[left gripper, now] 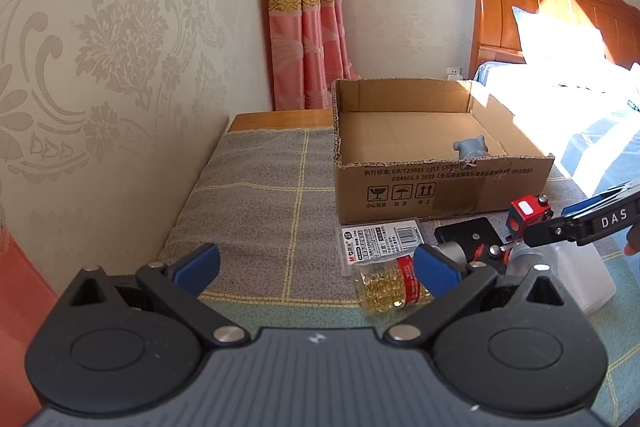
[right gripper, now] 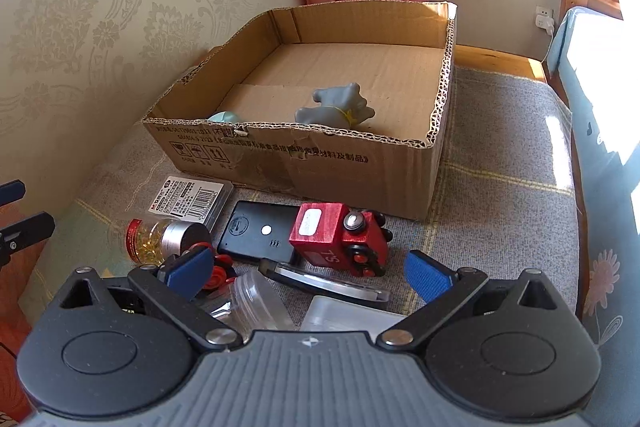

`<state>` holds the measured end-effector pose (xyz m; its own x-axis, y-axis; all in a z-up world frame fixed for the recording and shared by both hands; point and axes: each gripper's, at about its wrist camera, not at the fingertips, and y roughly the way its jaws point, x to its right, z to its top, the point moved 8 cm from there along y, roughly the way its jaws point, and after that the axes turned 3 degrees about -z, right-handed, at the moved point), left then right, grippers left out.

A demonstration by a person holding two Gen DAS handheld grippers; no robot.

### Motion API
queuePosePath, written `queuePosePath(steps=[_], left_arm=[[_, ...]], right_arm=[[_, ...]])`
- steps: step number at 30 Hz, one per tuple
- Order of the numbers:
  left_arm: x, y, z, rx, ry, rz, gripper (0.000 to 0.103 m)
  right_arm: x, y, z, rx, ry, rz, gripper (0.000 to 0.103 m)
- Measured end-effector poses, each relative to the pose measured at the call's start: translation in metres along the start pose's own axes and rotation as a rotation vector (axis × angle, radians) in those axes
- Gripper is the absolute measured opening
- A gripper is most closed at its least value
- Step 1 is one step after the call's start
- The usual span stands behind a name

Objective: Organize rigid objects
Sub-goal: 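Move the left tool to the gold capsule bottle while the right approaches the white container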

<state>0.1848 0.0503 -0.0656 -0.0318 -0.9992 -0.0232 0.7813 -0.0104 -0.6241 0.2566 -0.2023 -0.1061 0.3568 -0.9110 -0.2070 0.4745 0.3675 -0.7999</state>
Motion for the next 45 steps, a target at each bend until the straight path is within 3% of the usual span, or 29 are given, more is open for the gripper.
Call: queuePosePath(steps=[18, 29, 38, 42, 45], left_arm=[[-0.001, 0.016, -0.018, -0.07, -0.028, -0.05, 0.102], [0.014, 0.029, -0.016, -0.095, -0.003, -0.095, 0.102], [0.04, 0.061, 0.011, -0.092, 0.012, -0.159, 0.102], [0.057, 0.079, 0.015, -0.125, 0.038, -0.192, 0.102], [0.063, 0.093, 0.013, -0.153, 0.056, -0.175, 0.102]], right_arm=[[-0.021, -0.043, -0.079, -0.069, -0.048, -0.078, 0.103], [-0.04, -0.032, -0.119, -0.071, -0.117, -0.236, 0.103], [-0.039, -0.031, -0.123, -0.031, -0.139, -0.228, 0.103], [-0.04, -0.03, -0.123, -0.03, -0.145, -0.222, 0.103], [-0.04, -0.03, -0.122, -0.031, -0.149, -0.22, 0.103]])
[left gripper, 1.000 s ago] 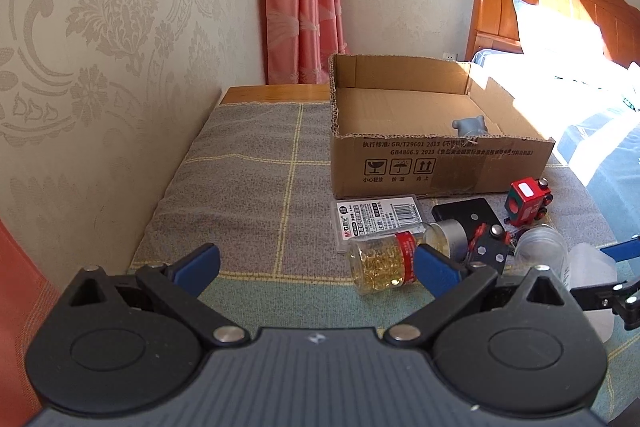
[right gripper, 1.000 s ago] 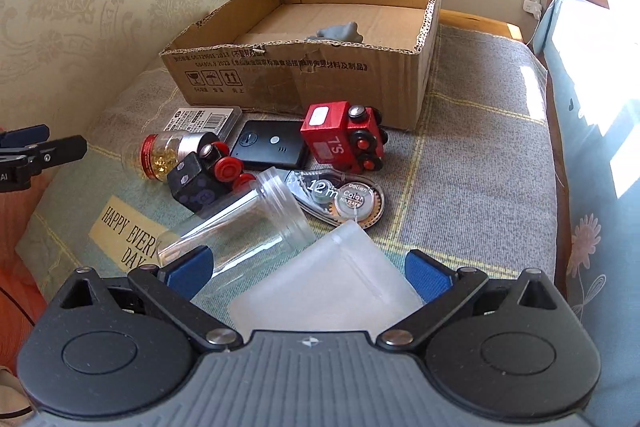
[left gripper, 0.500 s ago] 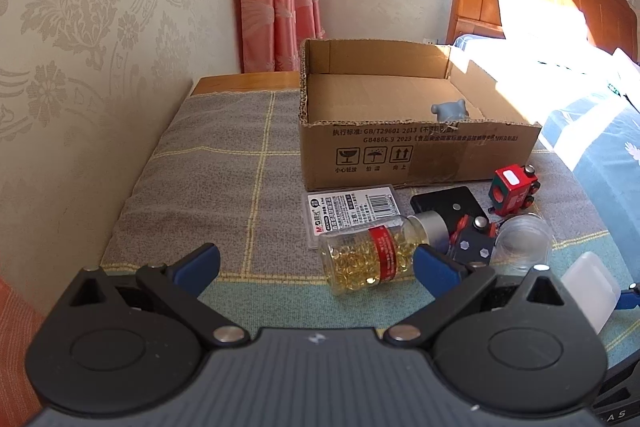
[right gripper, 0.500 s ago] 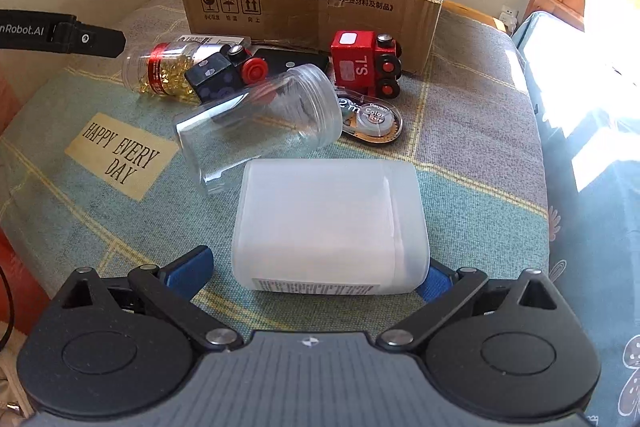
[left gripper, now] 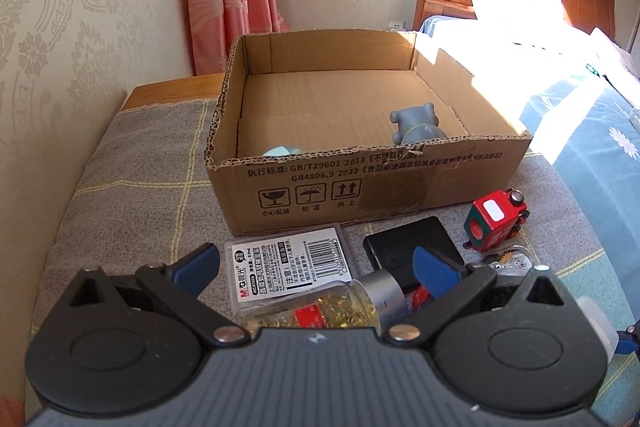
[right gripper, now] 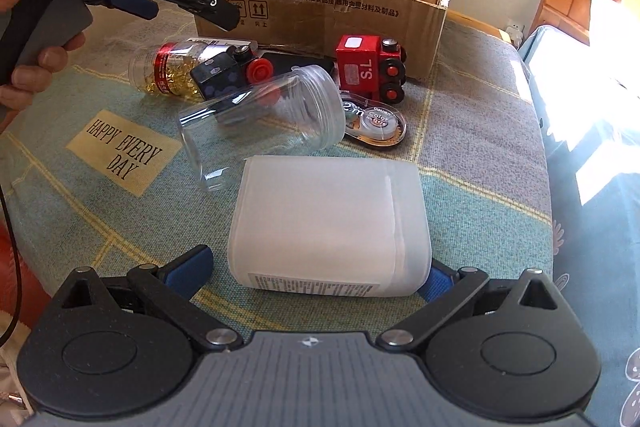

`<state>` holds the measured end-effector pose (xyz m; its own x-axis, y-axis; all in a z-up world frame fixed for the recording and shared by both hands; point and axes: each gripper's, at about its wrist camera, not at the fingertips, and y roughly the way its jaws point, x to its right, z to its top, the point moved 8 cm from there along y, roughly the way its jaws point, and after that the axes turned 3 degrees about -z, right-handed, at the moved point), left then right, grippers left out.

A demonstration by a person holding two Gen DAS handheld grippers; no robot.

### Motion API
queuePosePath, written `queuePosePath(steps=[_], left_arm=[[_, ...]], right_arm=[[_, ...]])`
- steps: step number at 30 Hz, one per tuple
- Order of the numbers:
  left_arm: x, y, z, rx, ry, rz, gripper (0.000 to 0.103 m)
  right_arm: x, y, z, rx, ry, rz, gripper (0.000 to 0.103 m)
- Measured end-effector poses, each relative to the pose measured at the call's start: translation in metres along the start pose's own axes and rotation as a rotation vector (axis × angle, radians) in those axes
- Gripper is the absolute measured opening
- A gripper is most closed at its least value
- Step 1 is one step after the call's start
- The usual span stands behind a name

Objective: Organize rigid objects
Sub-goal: 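Move the left tool to the gold capsule bottle while the right approaches the white container, then close the left tool on the capsule bottle while the right closes on the white container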

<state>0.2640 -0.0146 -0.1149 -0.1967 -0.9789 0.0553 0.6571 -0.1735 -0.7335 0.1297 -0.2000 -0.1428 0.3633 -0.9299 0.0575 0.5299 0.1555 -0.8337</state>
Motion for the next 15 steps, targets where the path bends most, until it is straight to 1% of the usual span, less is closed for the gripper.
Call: queuePosePath(steps=[3, 5, 8, 15], left_arm=[[0.001, 0.01, -0.006, -0.036, 0.007, -0.01, 0.102], [-0.002, 0.012, -0.011, -0.055, 0.007, 0.0, 0.103], [-0.01, 0.007, -0.018, -0.058, -0.014, -0.009, 0.103], [-0.038, -0.009, -0.037, -0.063, -0.054, 0.02, 0.102]], right_arm=[[0.0, 0.0, 0.0, 0.006, -0.002, 0.003, 0.103], [0.0, 0.0, 0.0, 0.011, -0.004, 0.004, 0.103], [0.0, -0.001, 0.0, 0.011, -0.005, 0.005, 0.103], [0.0, -0.001, 0.0, 0.011, -0.004, 0.005, 0.103]])
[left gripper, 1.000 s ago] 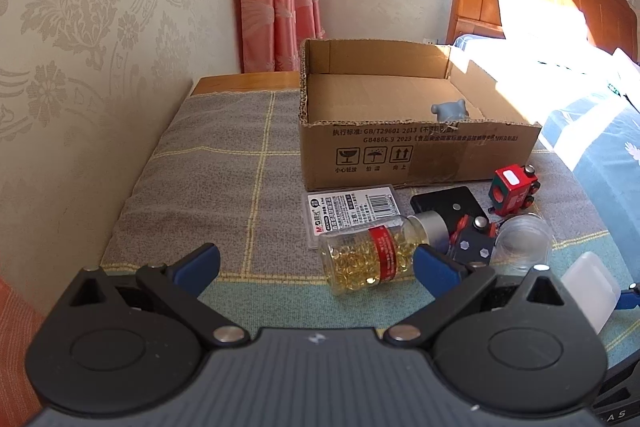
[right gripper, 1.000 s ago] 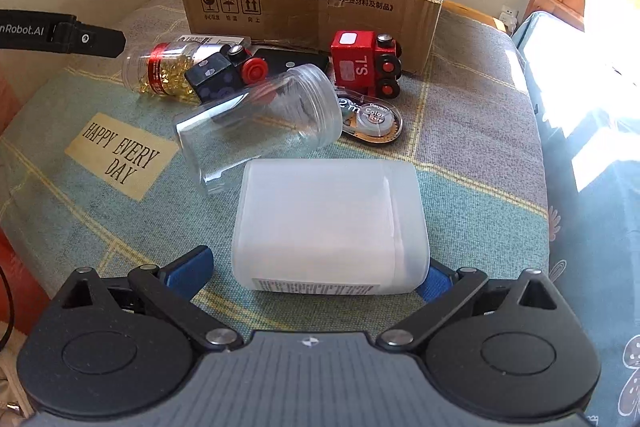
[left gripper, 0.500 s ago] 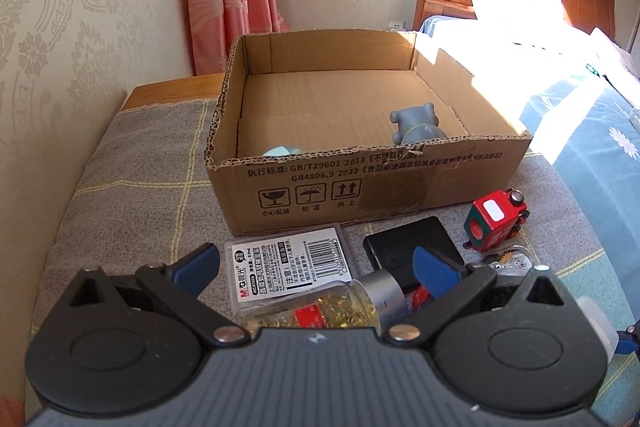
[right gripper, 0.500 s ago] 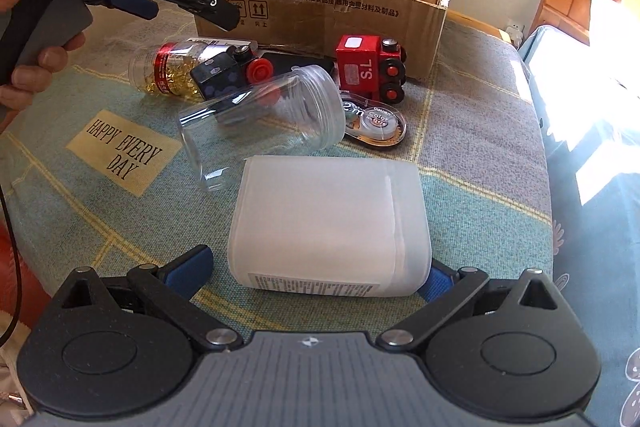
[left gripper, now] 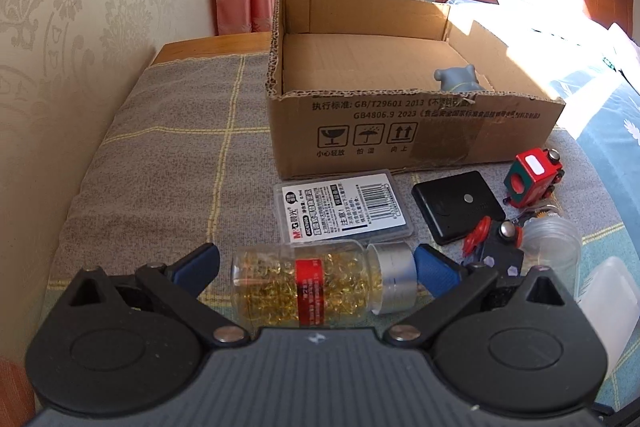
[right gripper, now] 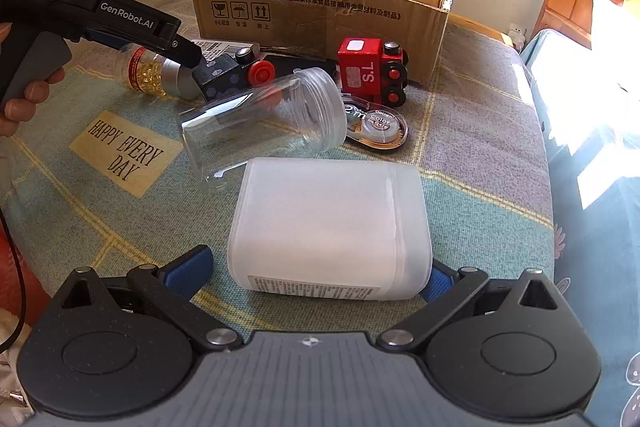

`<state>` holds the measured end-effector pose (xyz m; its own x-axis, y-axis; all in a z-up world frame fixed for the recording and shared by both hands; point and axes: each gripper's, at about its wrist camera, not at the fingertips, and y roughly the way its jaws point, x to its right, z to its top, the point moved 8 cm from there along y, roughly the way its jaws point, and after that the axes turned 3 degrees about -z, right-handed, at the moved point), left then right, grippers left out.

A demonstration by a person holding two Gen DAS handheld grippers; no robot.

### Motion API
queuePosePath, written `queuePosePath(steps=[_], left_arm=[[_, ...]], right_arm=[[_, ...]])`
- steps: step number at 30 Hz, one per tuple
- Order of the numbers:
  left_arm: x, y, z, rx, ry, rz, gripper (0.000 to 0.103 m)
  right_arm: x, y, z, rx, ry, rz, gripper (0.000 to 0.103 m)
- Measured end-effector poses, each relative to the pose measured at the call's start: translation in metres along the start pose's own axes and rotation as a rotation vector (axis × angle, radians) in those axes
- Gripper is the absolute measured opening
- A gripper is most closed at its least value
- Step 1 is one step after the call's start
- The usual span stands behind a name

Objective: Organize rigid objects
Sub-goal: 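Close the left tool on the capsule bottle while the right closes on the white container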

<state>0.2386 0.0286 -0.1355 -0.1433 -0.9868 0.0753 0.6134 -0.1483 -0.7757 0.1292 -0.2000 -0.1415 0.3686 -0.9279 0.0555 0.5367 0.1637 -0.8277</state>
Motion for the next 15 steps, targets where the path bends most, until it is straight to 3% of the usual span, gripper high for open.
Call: queuePosePath(steps=[6, 15], left_arm=[[-0.009, 0.007, -0.028, -0.05, -0.042, -0.027, 0.102], [-0.003, 0.009, -0.034, -0.005, 0.021, 0.008, 0.103]], right_arm=[[0.0, 0.0, 0.0, 0.005, 0.003, -0.002, 0.103], [0.0, 0.001, 0.002, 0.012, 0.023, -0.015, 0.103]])
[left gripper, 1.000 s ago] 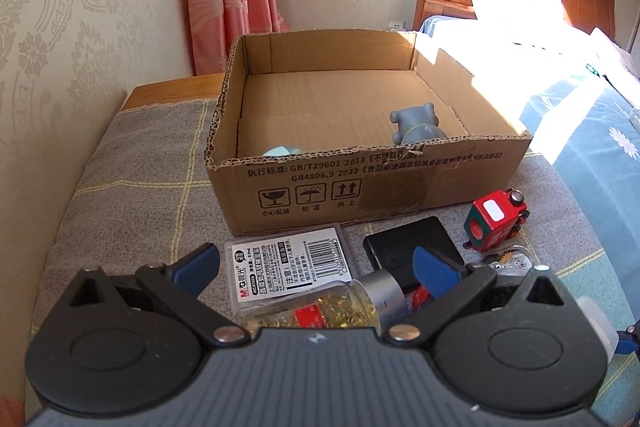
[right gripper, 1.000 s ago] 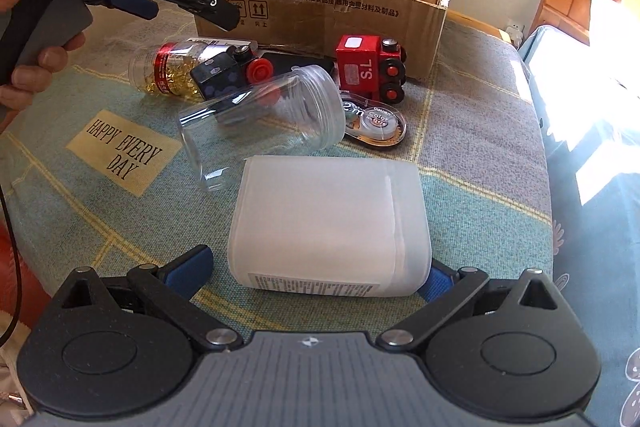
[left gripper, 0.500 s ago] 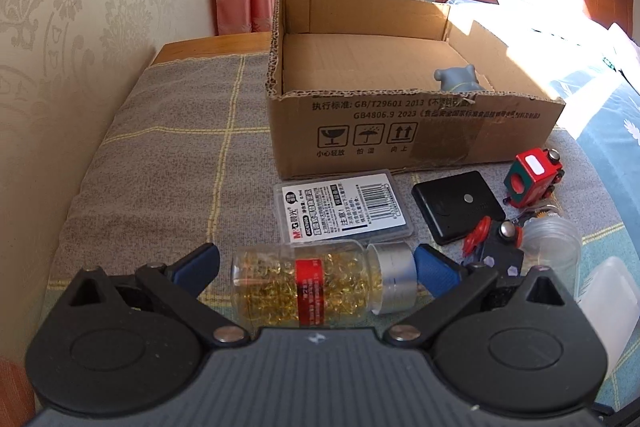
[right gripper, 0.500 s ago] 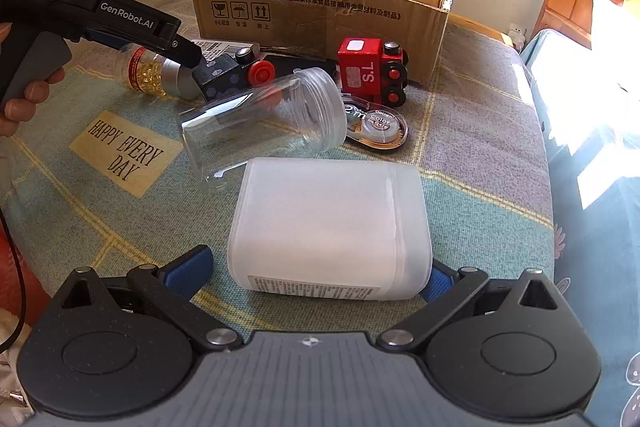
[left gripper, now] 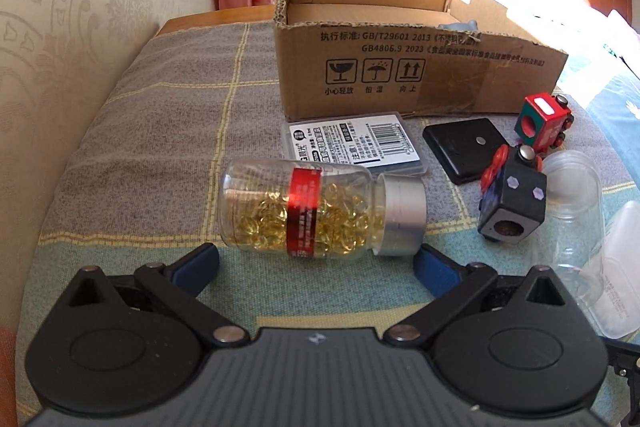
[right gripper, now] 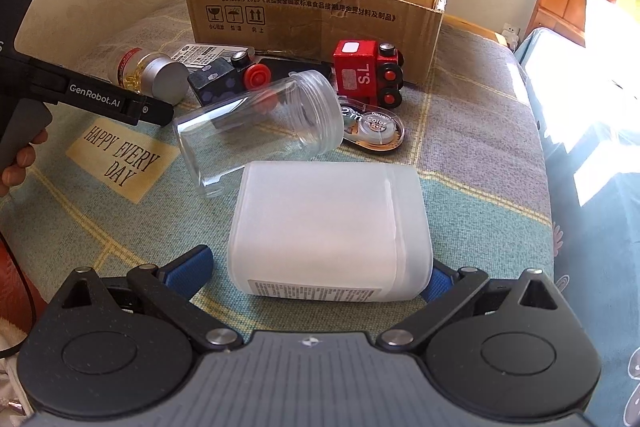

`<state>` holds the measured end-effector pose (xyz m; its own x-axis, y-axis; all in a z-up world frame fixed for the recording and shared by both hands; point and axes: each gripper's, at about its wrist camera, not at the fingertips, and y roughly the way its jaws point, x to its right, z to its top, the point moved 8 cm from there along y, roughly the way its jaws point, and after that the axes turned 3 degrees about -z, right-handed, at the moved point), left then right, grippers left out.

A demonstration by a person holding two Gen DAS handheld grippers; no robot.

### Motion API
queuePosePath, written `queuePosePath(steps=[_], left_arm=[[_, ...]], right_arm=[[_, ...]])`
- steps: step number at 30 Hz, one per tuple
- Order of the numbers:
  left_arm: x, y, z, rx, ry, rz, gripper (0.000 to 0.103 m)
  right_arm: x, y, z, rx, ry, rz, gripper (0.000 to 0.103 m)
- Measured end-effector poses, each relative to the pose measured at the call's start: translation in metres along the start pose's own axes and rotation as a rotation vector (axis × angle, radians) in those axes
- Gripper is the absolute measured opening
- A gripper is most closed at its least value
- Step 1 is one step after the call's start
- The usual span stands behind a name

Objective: Organize rigid objects
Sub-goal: 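Close the left tool on the capsule bottle while the right closes on the white container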

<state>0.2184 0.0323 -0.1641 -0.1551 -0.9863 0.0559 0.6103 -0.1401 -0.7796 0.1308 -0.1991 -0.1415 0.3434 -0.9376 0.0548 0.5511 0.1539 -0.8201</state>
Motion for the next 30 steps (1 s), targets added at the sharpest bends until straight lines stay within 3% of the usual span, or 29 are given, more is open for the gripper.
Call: queuePosePath(steps=[11, 18, 30], left_arm=[[-0.001, 0.002, 0.001, 0.077, -0.006, 0.02, 0.103], [0.003, 0.002, 0.008, 0.104, 0.042, 0.072, 0.102], [0.006, -0.003, 0.02, 0.136, 0.022, 0.063, 0.098]], right_arm=[[0.006, 0.01, 0.012, 0.0, 0.034, -0.028, 0.103], [0.005, 0.01, 0.012, 0.001, 0.033, -0.028, 0.103], [0.006, 0.011, 0.013, -0.019, 0.04, -0.034, 0.103]])
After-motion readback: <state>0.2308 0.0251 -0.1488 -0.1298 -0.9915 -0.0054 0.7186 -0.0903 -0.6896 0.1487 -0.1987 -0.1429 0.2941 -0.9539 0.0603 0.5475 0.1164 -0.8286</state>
